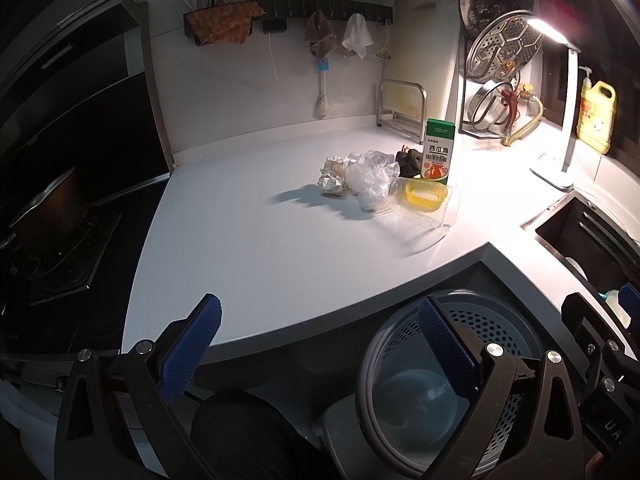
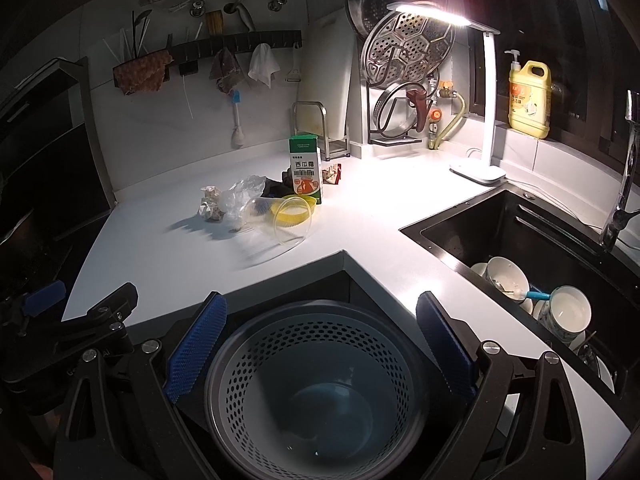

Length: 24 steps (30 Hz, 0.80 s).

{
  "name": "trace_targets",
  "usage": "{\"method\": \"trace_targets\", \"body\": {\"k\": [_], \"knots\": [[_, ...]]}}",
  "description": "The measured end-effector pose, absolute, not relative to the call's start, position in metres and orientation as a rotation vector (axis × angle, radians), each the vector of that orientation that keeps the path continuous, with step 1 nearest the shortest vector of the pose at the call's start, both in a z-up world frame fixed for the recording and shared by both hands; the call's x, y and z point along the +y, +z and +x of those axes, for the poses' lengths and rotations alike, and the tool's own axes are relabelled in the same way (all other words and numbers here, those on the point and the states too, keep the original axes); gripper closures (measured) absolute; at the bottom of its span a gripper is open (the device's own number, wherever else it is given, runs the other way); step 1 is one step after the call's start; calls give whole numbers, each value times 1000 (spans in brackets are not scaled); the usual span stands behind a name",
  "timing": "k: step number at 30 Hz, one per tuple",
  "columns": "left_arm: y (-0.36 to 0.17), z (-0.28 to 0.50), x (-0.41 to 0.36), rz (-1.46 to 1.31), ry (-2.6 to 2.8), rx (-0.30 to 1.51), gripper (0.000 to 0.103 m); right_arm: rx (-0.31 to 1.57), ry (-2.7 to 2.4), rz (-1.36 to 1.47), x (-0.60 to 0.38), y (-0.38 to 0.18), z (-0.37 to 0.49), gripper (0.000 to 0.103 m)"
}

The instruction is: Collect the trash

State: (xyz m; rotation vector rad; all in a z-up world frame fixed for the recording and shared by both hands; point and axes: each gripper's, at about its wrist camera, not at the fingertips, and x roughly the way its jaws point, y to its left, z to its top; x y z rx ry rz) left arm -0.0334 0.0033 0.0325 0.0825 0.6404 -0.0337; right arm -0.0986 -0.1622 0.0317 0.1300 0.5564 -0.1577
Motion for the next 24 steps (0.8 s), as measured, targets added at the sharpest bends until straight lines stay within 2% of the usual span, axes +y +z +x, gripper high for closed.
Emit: {"method": "trace_targets", "body": {"k": [24], "knots": [[36, -41, 1, 90, -40, 629, 6, 532, -160, 131, -164, 39, -107, 12]]}}
